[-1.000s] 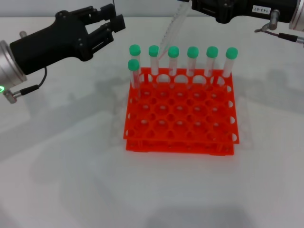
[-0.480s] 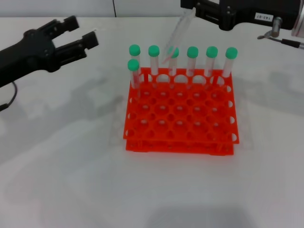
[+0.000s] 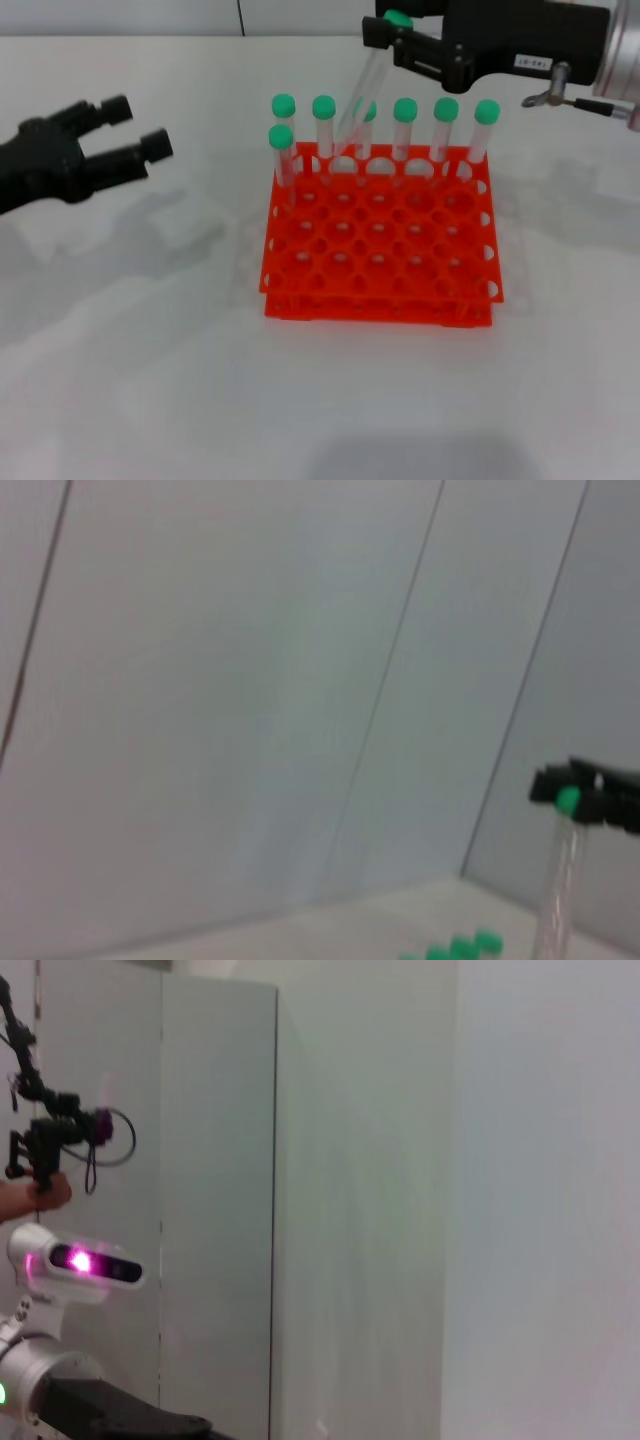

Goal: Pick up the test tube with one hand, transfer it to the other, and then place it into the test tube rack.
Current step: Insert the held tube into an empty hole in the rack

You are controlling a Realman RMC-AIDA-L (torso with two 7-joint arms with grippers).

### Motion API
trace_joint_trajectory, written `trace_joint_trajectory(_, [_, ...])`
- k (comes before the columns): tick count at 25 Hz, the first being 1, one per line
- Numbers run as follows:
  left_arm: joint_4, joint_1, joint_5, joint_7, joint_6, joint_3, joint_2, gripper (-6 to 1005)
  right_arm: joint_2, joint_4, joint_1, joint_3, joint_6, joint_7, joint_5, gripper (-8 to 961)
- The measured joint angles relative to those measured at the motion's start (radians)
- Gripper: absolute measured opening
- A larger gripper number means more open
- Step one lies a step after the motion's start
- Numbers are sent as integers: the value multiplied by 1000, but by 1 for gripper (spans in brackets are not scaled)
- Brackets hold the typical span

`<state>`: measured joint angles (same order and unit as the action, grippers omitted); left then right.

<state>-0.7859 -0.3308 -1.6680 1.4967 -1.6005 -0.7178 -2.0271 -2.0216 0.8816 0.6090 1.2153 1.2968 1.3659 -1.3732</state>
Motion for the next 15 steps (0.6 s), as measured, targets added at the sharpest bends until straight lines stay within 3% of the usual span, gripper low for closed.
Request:
trace_joint_trajectory(9, [-37,2,-169,-10,-29,3,27,892,-3,1,5,148,-126,-82,53,281])
trace_joint_trajectory(15, [-36,4,-188,-30,-41,6,49,892,-3,46,-9,231,-202,-124,75,281])
